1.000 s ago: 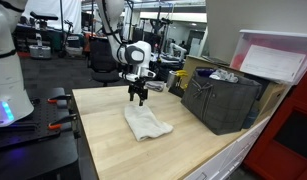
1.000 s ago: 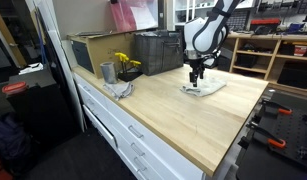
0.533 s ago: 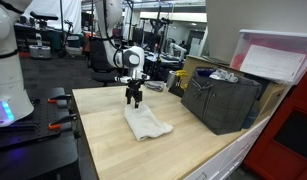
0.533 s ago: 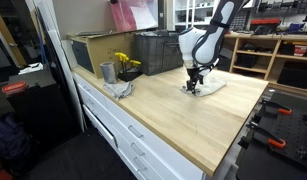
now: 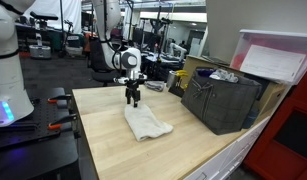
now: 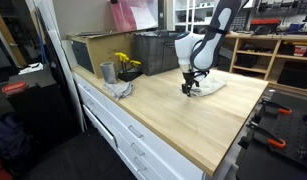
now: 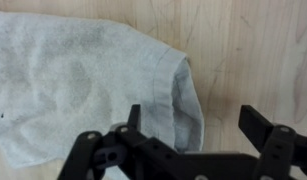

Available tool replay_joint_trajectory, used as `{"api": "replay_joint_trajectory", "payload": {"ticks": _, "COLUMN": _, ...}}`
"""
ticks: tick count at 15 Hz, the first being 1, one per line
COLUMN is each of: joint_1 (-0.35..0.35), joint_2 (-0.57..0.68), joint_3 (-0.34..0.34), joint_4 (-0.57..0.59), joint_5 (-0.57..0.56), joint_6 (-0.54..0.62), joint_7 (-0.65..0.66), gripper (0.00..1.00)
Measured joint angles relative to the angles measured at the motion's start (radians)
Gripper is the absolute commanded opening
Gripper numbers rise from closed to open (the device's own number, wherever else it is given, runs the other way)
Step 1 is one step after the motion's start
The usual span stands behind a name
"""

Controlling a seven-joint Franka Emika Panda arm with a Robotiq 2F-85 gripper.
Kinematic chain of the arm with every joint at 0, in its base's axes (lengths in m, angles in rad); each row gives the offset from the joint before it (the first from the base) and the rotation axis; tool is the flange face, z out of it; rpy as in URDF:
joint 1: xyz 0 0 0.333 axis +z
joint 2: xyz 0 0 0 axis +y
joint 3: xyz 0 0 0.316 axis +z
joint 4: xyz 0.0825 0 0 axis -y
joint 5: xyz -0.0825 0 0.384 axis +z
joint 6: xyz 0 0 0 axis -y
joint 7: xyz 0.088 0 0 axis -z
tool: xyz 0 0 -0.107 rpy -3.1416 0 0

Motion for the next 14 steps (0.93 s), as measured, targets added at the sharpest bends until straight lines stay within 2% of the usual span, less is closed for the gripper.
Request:
{"api": "replay_joint_trajectory", "payload": {"ticks": 3, "joint_1": 0.058, "joint_2": 0.03, "joint_3": -0.074, "joint_4": 0.001, "joint_5": -0.059, "joint_6": 0.069, "joint_7": 0.054, "gripper": 1.0}}
{"api": "replay_joint_trajectory", "payload": {"ticks": 4, "joint_1": 0.079, "joint_2": 0.043, "joint_3": -0.101, "joint_4": 0.001, "joint_5": -0.074, "joint_6": 0.088, "joint_7": 0.072, "gripper": 0.96}}
{"api": "replay_joint_trajectory", "payload": {"ticks": 5, "joint_1": 0.101, "joint_2": 0.057, "joint_3": -0.127, "joint_4": 0.001, "joint_5": -0.085, "joint_6": 0.109, "joint_7": 0.088, "gripper": 0.74}}
{"api": "replay_joint_trajectory", "payload": {"ticks": 7, "joint_1": 0.151, "joint_2": 0.085, "joint_3": -0.184, "joint_4": 0.0, "joint_5": -0.106, "joint_6": 0.146, "joint_7": 0.118, "gripper": 0.68}}
{"api": "replay_joint_trajectory", "payload": {"ticks": 11, "joint_1": 0.25, "joint_2": 0.136, "joint_3": -0.286, "joint_4": 0.0, "joint_5": -0.109, "joint_6": 0.178, "joint_7": 0.157, "gripper": 0.36}}
{"api": "replay_joint_trajectory", "payload": {"ticks": 14, "joint_1": 0.285, "joint_2": 0.159, "joint_3": -0.323, "joint_4": 0.0, "joint_5": -0.087, "joint_6": 0.178, "joint_7": 0.168, "gripper": 0.14}}
